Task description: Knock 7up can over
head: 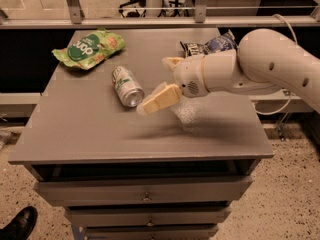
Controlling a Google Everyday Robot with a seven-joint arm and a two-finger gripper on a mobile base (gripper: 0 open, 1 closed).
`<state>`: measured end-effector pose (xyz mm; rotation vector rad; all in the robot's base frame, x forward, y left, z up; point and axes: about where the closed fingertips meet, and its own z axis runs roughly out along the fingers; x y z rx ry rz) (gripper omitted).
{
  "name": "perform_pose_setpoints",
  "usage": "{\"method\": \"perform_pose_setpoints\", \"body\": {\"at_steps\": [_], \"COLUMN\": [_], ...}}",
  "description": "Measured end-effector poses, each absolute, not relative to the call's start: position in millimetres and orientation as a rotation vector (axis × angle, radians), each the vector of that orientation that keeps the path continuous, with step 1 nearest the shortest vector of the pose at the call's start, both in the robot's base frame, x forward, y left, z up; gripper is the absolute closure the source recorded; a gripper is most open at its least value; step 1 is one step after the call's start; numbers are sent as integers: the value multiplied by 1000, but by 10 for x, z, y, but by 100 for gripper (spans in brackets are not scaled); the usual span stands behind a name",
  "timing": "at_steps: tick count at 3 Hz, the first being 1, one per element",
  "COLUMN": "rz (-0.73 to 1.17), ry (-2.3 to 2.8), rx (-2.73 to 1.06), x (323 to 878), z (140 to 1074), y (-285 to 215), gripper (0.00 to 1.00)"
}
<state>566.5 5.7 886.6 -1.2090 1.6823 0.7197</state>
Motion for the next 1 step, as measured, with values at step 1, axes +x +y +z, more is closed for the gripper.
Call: {"method": "perform_pose_setpoints", "body": {"at_steps": [1], "rz": [743], "ry": [1685], "rx": [-1224], "x": [5597], "z": [8800], "y": [60], "gripper": [0]}}
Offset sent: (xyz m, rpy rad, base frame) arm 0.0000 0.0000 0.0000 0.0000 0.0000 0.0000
